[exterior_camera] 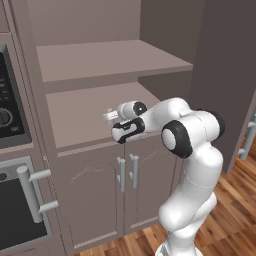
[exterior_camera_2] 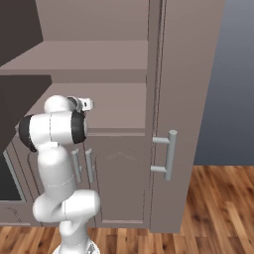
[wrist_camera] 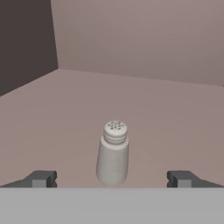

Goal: Collect the turmeric, ketchup, and shaker from the cabinet and place them next to the stove.

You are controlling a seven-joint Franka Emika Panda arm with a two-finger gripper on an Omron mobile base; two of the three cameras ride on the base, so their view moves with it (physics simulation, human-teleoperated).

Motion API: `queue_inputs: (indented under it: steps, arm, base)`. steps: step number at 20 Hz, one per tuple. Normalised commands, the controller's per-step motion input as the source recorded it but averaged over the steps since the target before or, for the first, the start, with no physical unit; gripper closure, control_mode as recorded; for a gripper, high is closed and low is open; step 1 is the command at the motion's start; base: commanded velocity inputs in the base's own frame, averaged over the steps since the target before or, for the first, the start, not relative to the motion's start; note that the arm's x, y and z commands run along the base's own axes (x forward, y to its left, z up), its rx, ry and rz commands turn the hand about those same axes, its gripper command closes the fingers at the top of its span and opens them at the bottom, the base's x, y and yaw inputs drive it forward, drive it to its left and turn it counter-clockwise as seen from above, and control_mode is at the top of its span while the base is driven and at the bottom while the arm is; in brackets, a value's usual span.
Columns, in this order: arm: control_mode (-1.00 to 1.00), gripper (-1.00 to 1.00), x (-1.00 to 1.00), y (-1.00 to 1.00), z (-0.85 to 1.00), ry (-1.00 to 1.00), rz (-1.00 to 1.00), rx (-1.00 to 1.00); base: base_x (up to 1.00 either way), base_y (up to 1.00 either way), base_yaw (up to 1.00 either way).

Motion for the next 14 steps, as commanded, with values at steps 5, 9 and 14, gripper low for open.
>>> queue_inputs:
  steps: [5,9,14]
  arm:
    - [-1.00,-1.00,0.20,0.00,0.00,0.00,0.00,0.00]
    - [-1.00,-1.00,0.19,0.00,0.00,0.00,0.00,0.00]
    - [-1.00,-1.00,0.19,0.00,-0.05,0.00,0.00,0.00]
  base:
    - [0.00,0.00,0.00]
    - [0.00,0.00,0.00]
    - [0.00,0.00,0.00]
